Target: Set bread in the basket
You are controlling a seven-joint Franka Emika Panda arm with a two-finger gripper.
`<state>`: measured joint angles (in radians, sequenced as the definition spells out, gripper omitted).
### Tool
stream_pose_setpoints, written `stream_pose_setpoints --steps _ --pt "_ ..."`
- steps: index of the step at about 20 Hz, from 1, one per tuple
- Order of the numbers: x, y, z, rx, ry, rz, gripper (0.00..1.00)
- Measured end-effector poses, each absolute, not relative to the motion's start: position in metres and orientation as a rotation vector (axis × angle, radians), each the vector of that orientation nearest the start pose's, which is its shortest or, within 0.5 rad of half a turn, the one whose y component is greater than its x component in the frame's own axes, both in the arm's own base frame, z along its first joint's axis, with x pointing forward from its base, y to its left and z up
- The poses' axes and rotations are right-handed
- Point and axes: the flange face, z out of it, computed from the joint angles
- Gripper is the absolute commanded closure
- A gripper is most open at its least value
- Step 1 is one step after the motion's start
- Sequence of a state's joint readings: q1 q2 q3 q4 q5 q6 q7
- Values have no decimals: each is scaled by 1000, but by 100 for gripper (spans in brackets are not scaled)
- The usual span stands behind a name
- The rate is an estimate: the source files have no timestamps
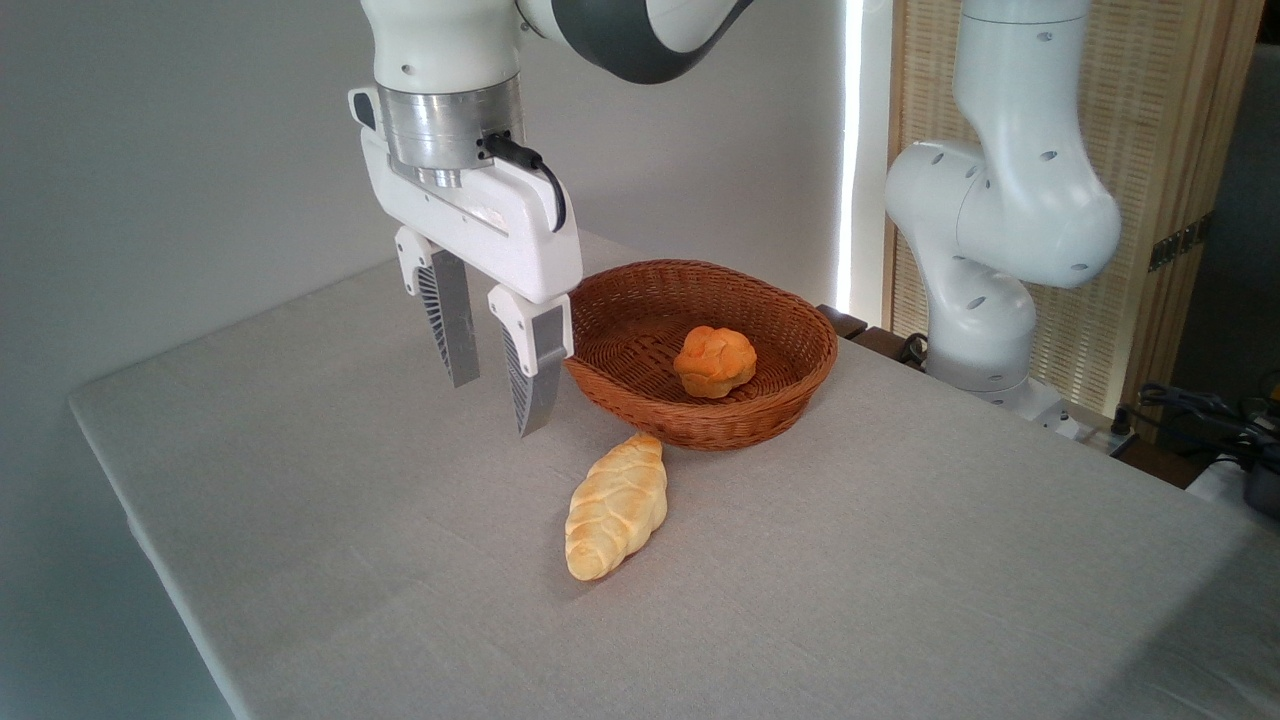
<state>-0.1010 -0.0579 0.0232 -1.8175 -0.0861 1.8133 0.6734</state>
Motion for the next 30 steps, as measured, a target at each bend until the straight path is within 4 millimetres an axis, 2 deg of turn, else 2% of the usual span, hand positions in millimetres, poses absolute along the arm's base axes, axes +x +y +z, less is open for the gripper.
stream_pose_setpoints --steps 9,15,22,30 --pt "544 -43 547 -3022 1134 -19 0" --pt "526 -39 500 -3061 1106 140 0" --pt "511 -32 445 -3074 1072 154 0" --pt "514 -37 426 -3067 1082 157 0"
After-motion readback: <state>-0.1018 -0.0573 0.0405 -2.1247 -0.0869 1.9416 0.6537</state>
